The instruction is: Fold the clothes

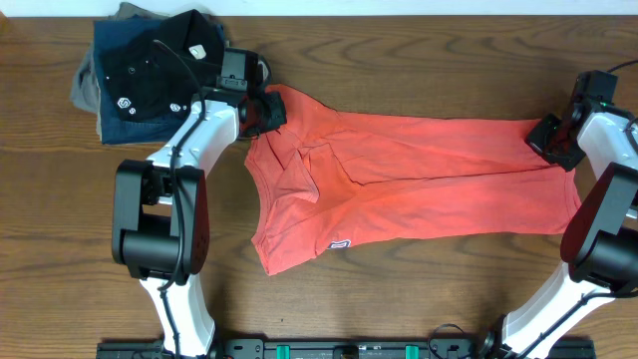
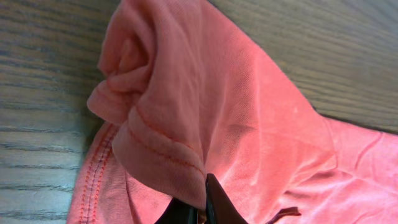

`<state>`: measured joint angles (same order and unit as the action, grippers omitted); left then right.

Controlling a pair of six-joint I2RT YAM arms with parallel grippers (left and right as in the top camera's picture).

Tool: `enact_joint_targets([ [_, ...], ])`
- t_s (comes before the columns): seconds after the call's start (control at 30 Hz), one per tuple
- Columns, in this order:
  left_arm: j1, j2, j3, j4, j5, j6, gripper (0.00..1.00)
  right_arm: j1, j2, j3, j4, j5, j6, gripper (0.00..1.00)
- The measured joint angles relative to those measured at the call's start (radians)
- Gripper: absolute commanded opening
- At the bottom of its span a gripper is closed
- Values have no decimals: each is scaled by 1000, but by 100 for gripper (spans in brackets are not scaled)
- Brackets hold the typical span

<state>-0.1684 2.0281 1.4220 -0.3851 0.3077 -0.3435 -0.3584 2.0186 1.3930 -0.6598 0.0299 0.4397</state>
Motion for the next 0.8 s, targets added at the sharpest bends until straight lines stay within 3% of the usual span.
enact_joint_targets([
  [0.5,0,-248,0,-86,0,0,6,-12,-19,74,-120,-15,0,1],
  [0.8,-1,-357,0,-267,1,0,6,-40,-45,160,-201,-23,0,1],
])
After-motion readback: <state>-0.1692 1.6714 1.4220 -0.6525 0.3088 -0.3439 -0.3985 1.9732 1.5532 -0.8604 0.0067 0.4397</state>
